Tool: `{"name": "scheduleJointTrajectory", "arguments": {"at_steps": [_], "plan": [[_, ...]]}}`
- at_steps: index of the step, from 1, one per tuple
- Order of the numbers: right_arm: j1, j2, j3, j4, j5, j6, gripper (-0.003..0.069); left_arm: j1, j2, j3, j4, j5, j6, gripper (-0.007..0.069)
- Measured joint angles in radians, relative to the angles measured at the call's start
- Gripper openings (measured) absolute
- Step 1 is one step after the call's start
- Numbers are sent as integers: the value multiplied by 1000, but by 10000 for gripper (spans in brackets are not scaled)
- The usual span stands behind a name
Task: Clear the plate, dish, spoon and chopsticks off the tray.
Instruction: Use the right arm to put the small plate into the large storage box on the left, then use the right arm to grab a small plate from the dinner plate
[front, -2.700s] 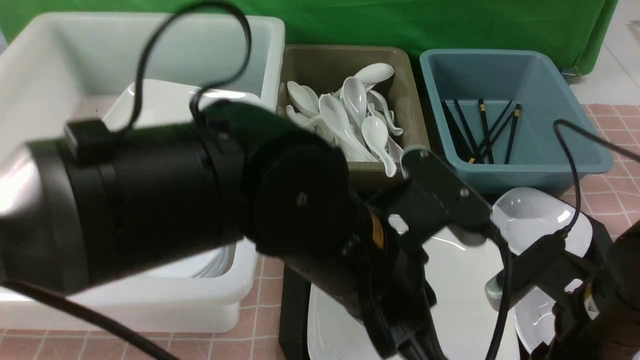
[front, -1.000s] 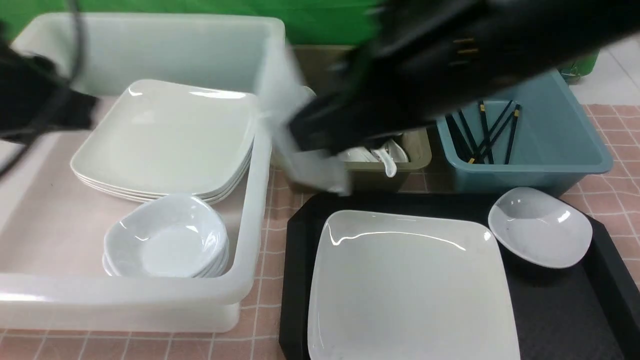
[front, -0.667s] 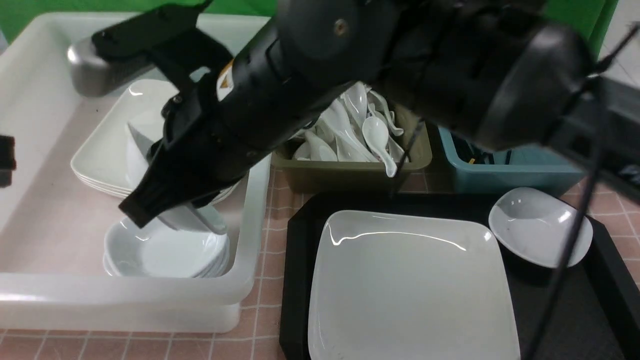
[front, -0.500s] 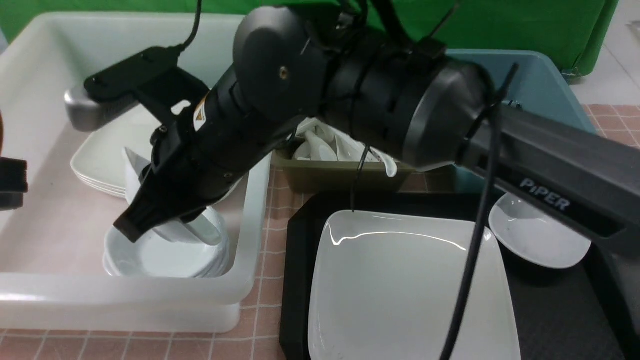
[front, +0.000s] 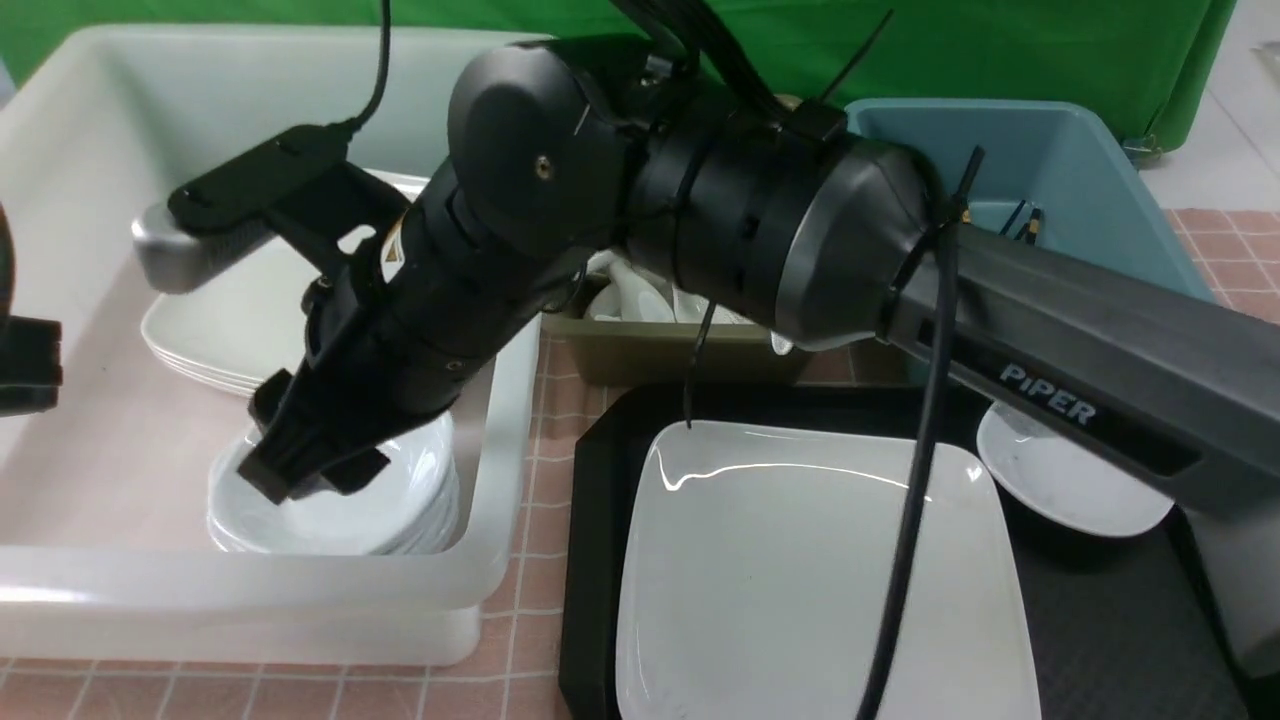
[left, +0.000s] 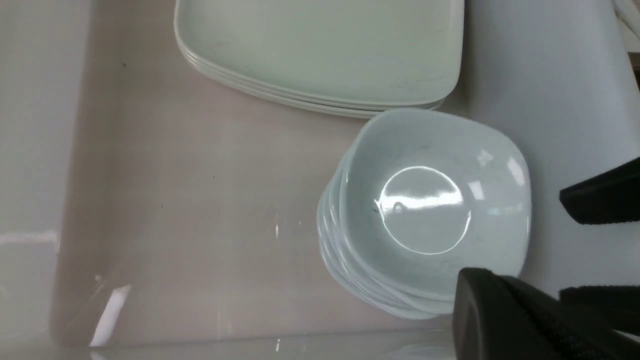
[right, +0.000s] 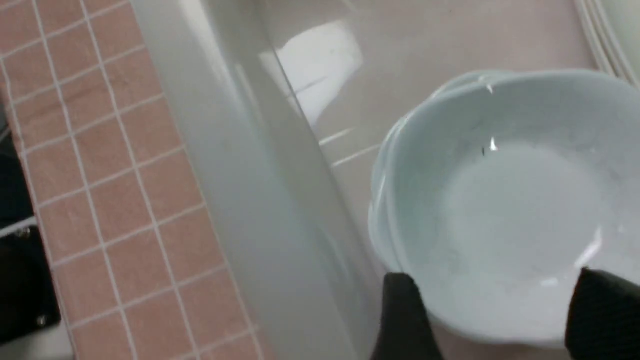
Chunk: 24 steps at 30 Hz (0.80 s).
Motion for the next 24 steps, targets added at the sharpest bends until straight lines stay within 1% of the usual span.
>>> {"name": "scheduleJointTrajectory", "arguments": {"at_steps": [1, 2, 3, 4, 5, 6, 7, 9, 10, 11, 12, 13, 14, 15, 16, 17, 18, 19, 20, 22, 23, 24], "plan": [[-4, -19, -5, -24, 37, 6, 430, -2, 0, 0, -24, 0, 11, -1], [-5, -23, -8, -31, 55, 10, 421, -2, 1, 0, -29, 0, 14, -1], [-16, -59, -17, -93, 121, 19, 334, -15, 1, 0, -72, 0, 48, -1], [-34, -101, -22, -148, 178, 22, 215, -44, 4, 0, -119, -2, 84, -1], [-34, -101, -23, -157, 188, 22, 197, -49, 5, 0, -125, -2, 89, -1], [-53, -133, -26, -202, 236, 26, 120, -72, 8, 0, -151, -4, 108, -1], [-99, -195, -18, -254, 248, 47, 52, -137, 24, 0, -194, -13, 134, -1], [-157, -262, 11, -284, 248, 57, 31, -216, 46, 0, -212, -30, 145, -5], [-200, -307, 43, -290, 248, 63, 30, -275, 65, 0, -215, -43, 148, -7], [-230, -329, 62, -294, 248, 68, 30, -306, 76, 0, -215, -58, 148, -8], [-238, -345, 77, -294, 248, 68, 30, -326, 84, 0, -213, -62, 146, -8], [-269, -375, 110, -298, 248, 70, 30, -369, 101, 0, -208, -82, 140, -11], [-331, -430, 187, -302, 248, 71, 36, -457, 138, 0, -200, -110, 119, -12], [-386, -467, 251, -302, 247, 72, 57, -521, 171, 0, -195, -133, 103, -11], [-417, -494, 296, -302, 247, 72, 79, -572, 199, 0, -188, -150, 94, -11], [-425, -494, 307, -302, 247, 72, 86, -572, 199, 0, -188, -154, 93, -11], [-485, -529, 410, -303, 246, 72, 158, -655, 252, 0, -179, -196, 79, -11], [-500, -532, 422, -303, 245, 72, 180, -664, 258, -1, -179, -201, 77, -11], [-554, -548, 524, -304, 244, 72, 274, -732, 314, -8, -173, -245, 75, -11], [-612, -549, 626, -305, 236, 72, 384, -788, 374, -34, -168, -299, 75, -12], [-636, -548, 682, -306, 223, 72, 428, -815, 405, -53, -160, -332, 77, -12], [-641, -548, 693, -306, 213, 70, 436, -824, 417, -57, -156, -339, 76, -12]]}}
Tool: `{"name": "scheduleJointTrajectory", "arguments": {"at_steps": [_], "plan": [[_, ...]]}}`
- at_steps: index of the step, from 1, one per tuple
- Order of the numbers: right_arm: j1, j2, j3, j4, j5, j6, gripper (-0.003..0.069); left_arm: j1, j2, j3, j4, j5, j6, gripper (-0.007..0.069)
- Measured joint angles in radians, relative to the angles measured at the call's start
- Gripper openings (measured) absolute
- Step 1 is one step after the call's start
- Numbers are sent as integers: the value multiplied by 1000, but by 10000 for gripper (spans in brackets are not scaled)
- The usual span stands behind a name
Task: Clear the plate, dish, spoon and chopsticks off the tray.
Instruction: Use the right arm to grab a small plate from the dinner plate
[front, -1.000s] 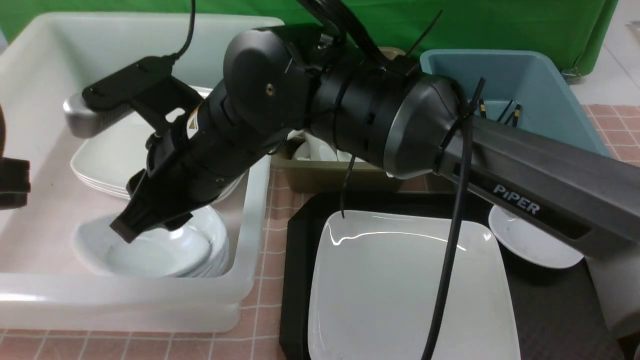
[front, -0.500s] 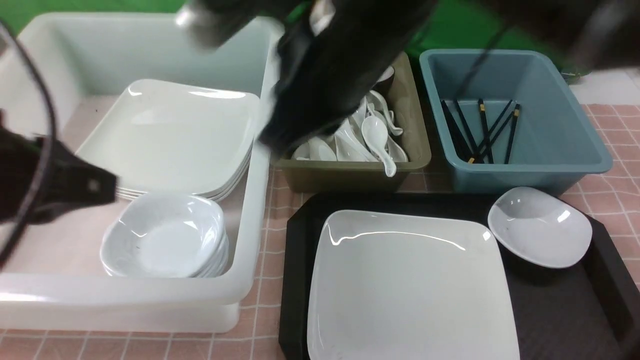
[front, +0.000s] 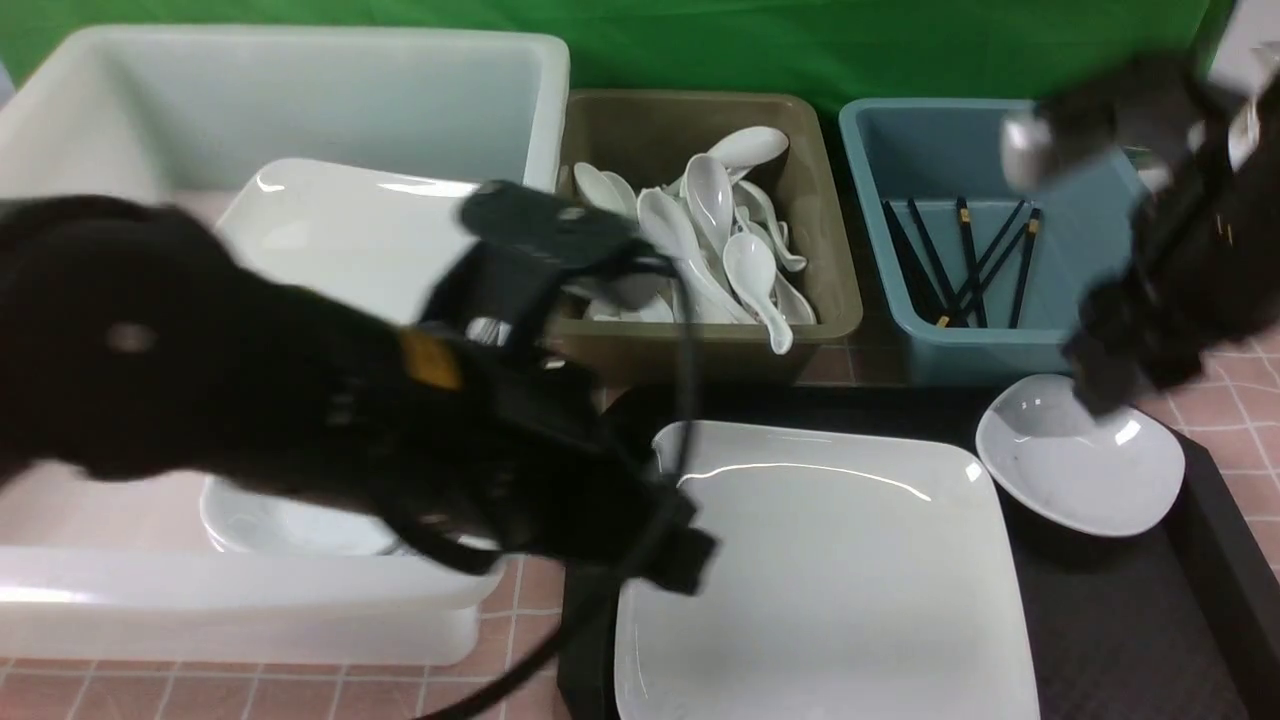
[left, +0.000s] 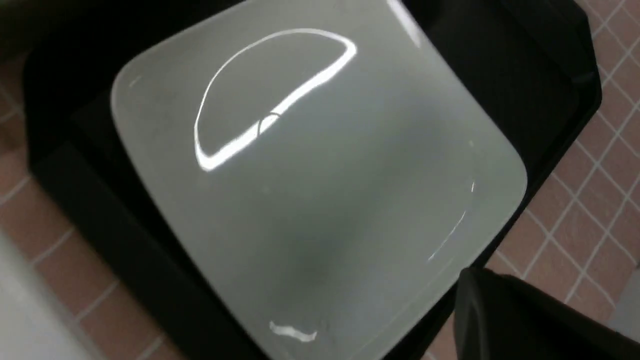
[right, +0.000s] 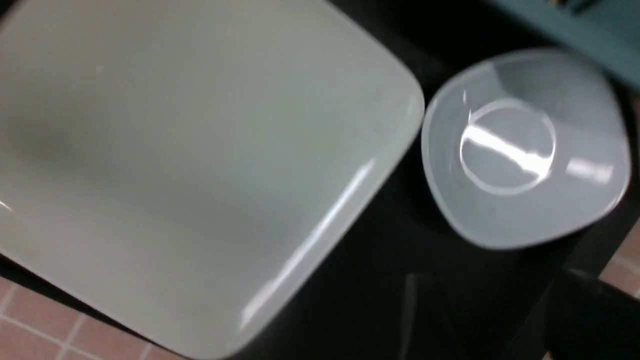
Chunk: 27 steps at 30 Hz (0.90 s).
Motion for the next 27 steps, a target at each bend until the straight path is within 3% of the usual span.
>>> {"name": "scheduleJointTrajectory", "arguments": {"at_steps": [3, 11, 19, 27], "plan": [[-48, 15, 176, -14, -132, -26, 504, -63, 98, -78, 23, -110, 9, -12], [-57, 91, 324, -57, -411, -132, 519, -86, 289, -231, 39, -190, 27, -12], [-57, 178, 328, -141, -535, -142, 519, -86, 375, -271, 85, -226, 32, -10], [-57, 245, 328, -149, -588, -136, 510, -86, 380, -272, 107, -238, 34, -3]]}}
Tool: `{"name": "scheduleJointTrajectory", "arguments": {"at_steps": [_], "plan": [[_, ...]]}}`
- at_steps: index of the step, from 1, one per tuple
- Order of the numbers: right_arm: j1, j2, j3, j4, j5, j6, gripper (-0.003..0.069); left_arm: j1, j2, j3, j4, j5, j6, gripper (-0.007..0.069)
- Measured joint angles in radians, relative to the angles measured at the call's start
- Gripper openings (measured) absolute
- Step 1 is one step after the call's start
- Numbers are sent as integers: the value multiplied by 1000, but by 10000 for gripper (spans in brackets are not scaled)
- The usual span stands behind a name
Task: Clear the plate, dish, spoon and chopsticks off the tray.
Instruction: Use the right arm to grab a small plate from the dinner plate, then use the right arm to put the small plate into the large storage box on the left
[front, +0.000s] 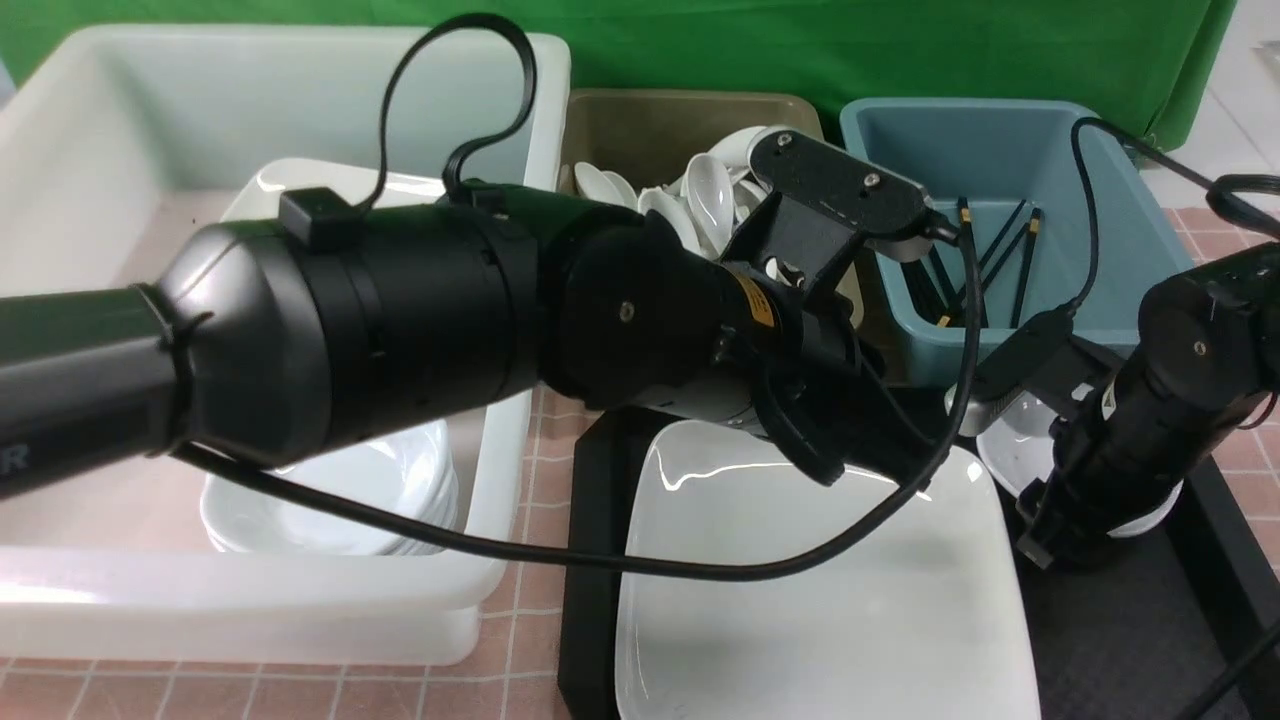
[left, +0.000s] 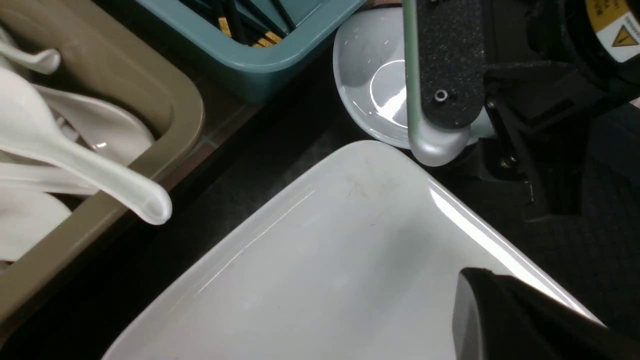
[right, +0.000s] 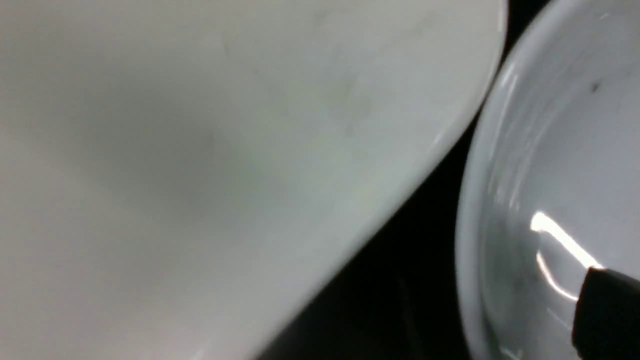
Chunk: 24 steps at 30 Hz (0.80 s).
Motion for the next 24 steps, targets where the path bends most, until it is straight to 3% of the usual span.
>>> {"name": "scheduleJointTrajectory", "arguments": {"at_steps": [1, 3, 7, 9, 13, 17, 22, 24], "plan": [[0, 0, 0, 0, -2, 3, 506, 0, 0, 0, 0, 0, 0, -3], [0, 5, 0, -1, -20, 9, 433, 0, 0, 0, 4, 0, 0, -3], [1, 4, -2, -4, -36, -3, 206, 0, 0, 0, 4, 4, 0, -3], [4, -6, -7, -13, -40, -9, 167, 0, 0, 0, 4, 8, -1, -3], [17, -36, -9, -20, -8, -10, 152, 0, 0, 0, 4, 8, -16, -3], [41, -125, -12, -17, 53, 8, 85, 2, -7, 0, 13, 15, -35, -3], [73, -274, -50, 65, 199, 39, 74, 46, -63, 0, 23, 64, -56, -3], [81, -352, -99, 153, 231, 33, 74, 108, -119, 0, 35, 118, -64, -3]]}}
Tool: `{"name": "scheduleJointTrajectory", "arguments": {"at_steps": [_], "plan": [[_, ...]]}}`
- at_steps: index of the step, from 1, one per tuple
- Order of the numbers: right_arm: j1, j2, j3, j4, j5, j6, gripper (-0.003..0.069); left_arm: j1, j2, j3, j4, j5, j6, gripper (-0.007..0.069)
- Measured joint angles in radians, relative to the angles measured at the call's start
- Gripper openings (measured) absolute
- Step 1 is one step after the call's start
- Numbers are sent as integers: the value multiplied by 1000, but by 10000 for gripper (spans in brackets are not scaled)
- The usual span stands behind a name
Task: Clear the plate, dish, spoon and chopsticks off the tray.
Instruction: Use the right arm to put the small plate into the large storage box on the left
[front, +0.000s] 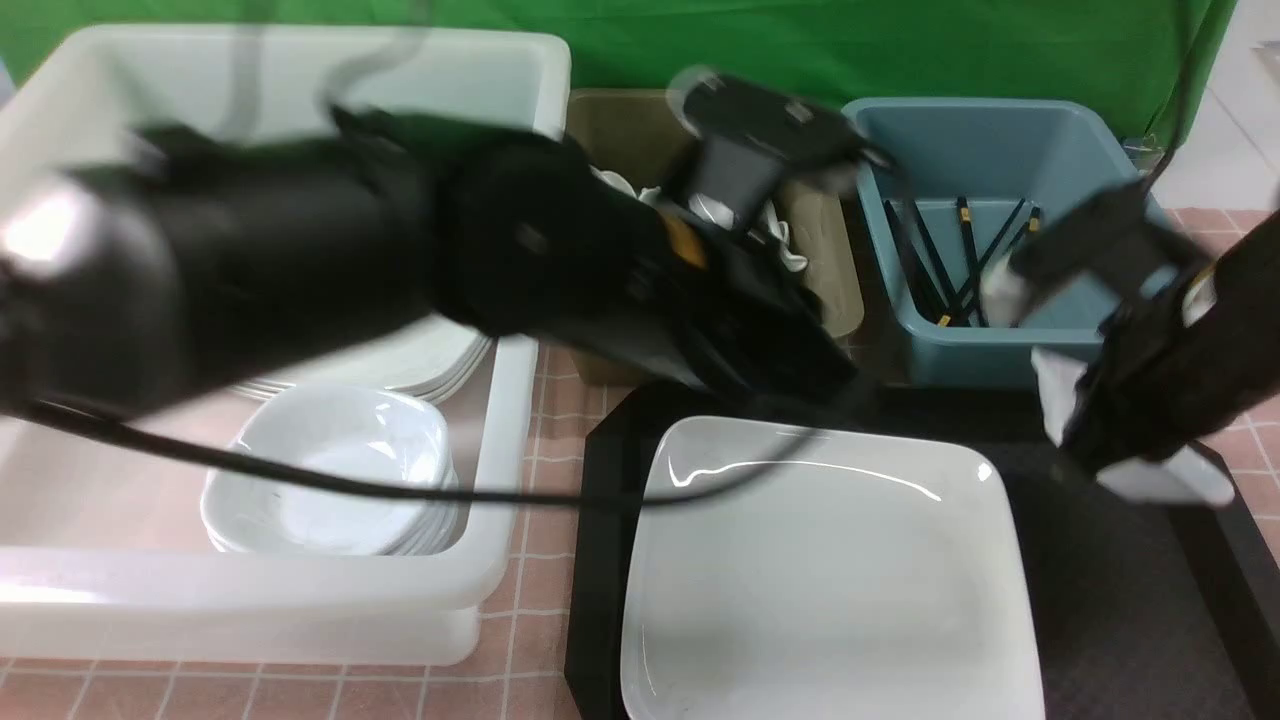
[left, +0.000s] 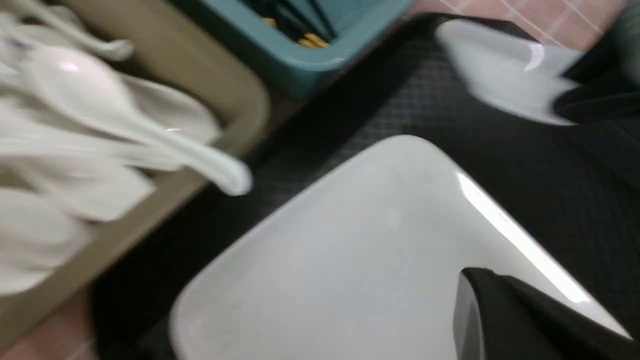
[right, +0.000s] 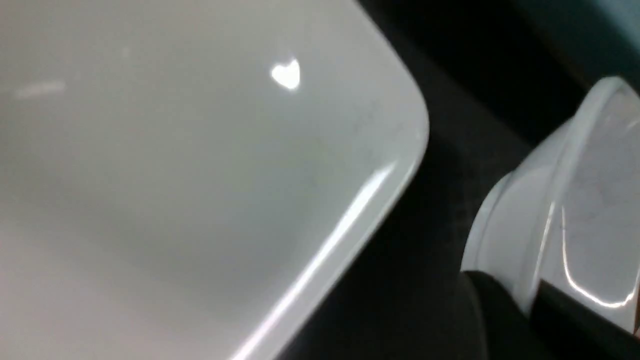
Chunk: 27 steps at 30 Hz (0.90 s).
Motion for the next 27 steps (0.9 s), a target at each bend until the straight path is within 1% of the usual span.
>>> {"name": "scheduleJointTrajectory", "arguments": {"at_steps": [4, 6, 7, 8, 9, 10, 15, 19, 22, 27], "plan": [[48, -110, -119, 279, 10, -109, 74, 169, -142, 0, 25, 149, -4, -3], [104, -118, -178, 410, 10, -182, 74, 261, -220, 0, 32, 226, -4, -3], [112, -117, -178, 410, 9, -188, 74, 271, -228, 0, 33, 226, -4, -3], [171, -103, -223, 471, -1, -216, 74, 336, -281, 0, 42, 280, -4, -3], [209, -93, -240, 493, -9, -224, 74, 372, -304, 0, 46, 299, -4, -3], [285, -53, -285, 519, -26, -237, 74, 433, -363, 4, 53, 338, -5, -3], [470, 143, -439, 536, -73, -244, 74, 632, -543, 112, 62, 363, -6, -3], [564, 328, -568, 524, -98, -244, 74, 744, -647, 238, 66, 360, -26, -3], [599, 450, -663, 506, -100, -244, 74, 797, -714, 322, 66, 355, -29, -3], [611, 595, -773, 491, -124, -244, 75, 819, -769, 389, 65, 337, -29, -3]]}}
